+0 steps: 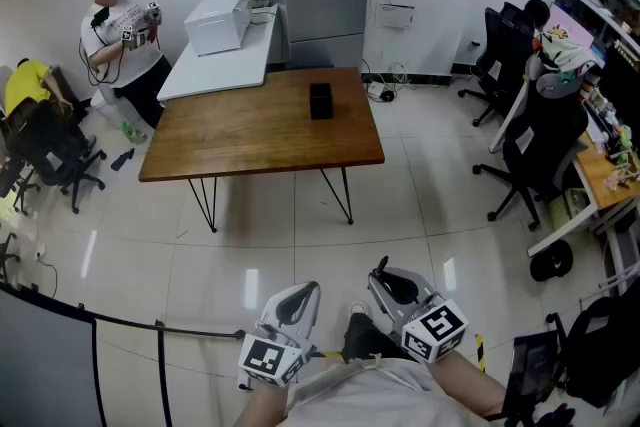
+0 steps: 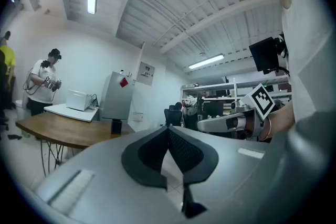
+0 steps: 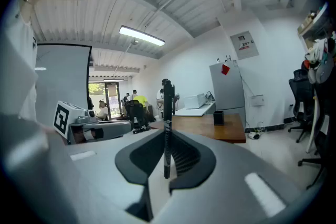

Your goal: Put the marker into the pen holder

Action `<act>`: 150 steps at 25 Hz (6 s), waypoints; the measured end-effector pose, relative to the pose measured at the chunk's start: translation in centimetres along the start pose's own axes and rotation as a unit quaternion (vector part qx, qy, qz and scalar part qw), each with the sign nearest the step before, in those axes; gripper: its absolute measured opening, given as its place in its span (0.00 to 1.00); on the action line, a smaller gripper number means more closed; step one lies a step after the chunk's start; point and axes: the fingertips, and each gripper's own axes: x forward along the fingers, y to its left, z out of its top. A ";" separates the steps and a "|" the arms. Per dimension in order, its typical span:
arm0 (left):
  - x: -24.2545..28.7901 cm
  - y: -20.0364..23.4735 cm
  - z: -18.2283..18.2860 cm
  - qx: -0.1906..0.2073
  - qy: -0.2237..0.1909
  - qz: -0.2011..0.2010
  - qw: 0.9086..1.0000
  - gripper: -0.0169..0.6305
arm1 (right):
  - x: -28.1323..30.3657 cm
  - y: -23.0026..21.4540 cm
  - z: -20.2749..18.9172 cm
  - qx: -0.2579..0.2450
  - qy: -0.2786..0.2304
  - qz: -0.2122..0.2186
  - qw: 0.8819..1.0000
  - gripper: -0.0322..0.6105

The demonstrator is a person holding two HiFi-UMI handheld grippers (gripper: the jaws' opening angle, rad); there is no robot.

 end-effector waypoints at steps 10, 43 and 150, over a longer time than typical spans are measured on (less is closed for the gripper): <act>10.2 7.3 1.6 0.022 -0.002 0.015 1.000 0.05 | 9.6 -8.1 3.5 -0.014 -0.005 0.026 1.000 0.11; 38.9 32.7 6.3 0.019 0.022 -0.052 0.998 0.05 | 38.1 -31.3 14.3 0.015 -0.023 -0.013 1.000 0.11; 28.1 17.3 1.8 -0.013 0.027 -0.003 1.000 0.05 | 20.4 -25.1 6.1 -0.011 -0.049 -0.009 0.999 0.05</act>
